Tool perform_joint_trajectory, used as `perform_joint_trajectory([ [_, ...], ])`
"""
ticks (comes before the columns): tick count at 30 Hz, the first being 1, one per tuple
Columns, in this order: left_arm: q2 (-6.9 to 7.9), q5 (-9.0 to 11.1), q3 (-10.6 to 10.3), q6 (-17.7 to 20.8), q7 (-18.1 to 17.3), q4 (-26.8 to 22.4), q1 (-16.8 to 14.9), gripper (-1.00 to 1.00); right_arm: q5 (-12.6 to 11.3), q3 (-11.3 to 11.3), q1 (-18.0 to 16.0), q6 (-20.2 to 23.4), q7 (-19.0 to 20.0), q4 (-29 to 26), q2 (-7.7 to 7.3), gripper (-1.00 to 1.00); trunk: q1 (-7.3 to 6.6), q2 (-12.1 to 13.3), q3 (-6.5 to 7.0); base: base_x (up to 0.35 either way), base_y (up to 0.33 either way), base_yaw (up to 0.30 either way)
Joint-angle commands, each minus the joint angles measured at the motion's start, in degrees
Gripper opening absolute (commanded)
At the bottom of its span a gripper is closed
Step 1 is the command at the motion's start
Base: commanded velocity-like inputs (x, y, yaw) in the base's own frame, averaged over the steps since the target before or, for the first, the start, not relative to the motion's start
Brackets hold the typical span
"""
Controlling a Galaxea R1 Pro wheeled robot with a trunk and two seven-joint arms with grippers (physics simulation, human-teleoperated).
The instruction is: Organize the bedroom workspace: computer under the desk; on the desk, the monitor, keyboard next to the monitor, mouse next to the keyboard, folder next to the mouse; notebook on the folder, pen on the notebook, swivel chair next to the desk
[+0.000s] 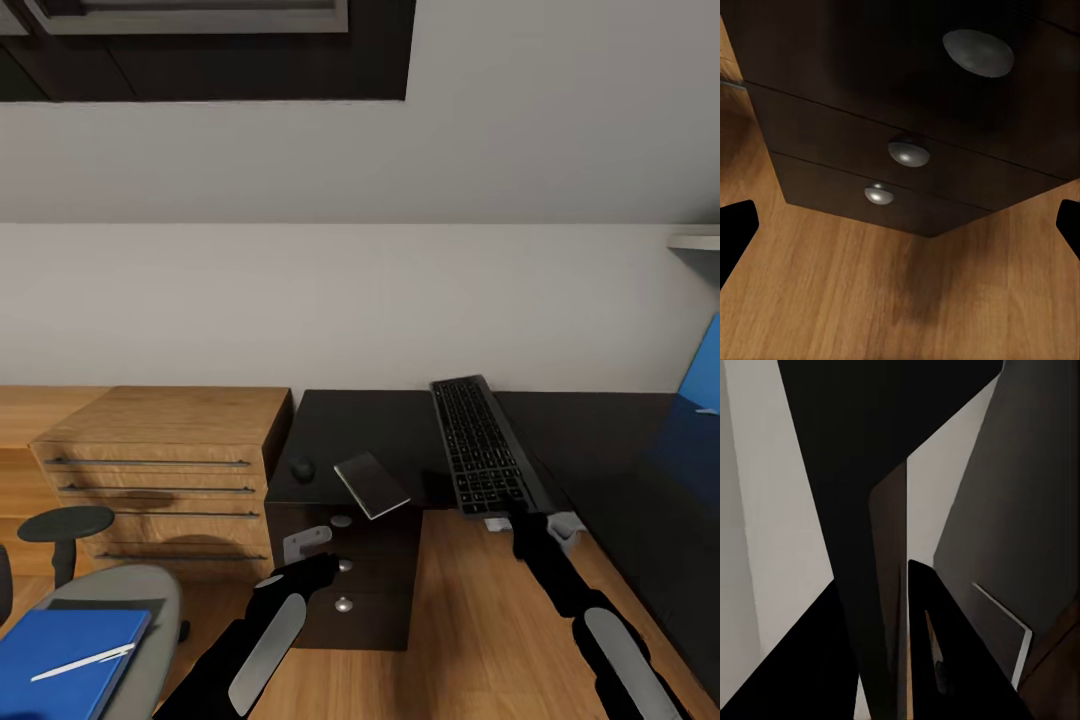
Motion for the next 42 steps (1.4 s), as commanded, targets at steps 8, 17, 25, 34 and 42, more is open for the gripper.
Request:
perform_joint_trajectory([
  [8, 0.02, 0.40, -0.09, 0.14, 0.42, -0.07, -0.05, 1.00, -10.35, -0.14, 6.75, 0.38, -10.92, -12.06, -0.12, -1.00, 0.00, -0.03, -0.06, 0.000, 0.000, 0.000],
  [17, 0.02, 0.40, -0.09, 0.07, 0.46, -0.05, -0.05, 1.00, -12.62, -0.17, 7.32, 0.58, -11.43, -12.51, -0.32, -1.00, 0.00, -0.03, -0.06, 0.000, 0.000, 0.000],
  [25, 0.02, 0.40, -0.09, 0.12, 0.42, -0.05, -0.05, 1.00, -12.67, -0.16, 7.36, 0.41, -11.30, -12.64, -0.27, -1.00, 0.00, -0.03, -0.06, -0.230, 0.000, 0.000],
  [34, 0.02, 0.44, -0.09, 0.14, 0.42, 0.03, -0.05, 1.00, -12.56, -0.16, 7.36, 0.50, -10.83, -13.72, -0.31, -1.00, 0.00, -0.03, -0.06, -0.332, -0.027, 0.000],
  [42, 0.02, 0.48, -0.09, 0.14, 0.42, 0.10, -0.05, 1.00, -12.50, -0.16, 7.36, 0.41, -10.89, -13.79, -0.32, -1.00, 0.00, -0.03, -0.06, -0.335, -0.014, 0.000],
])
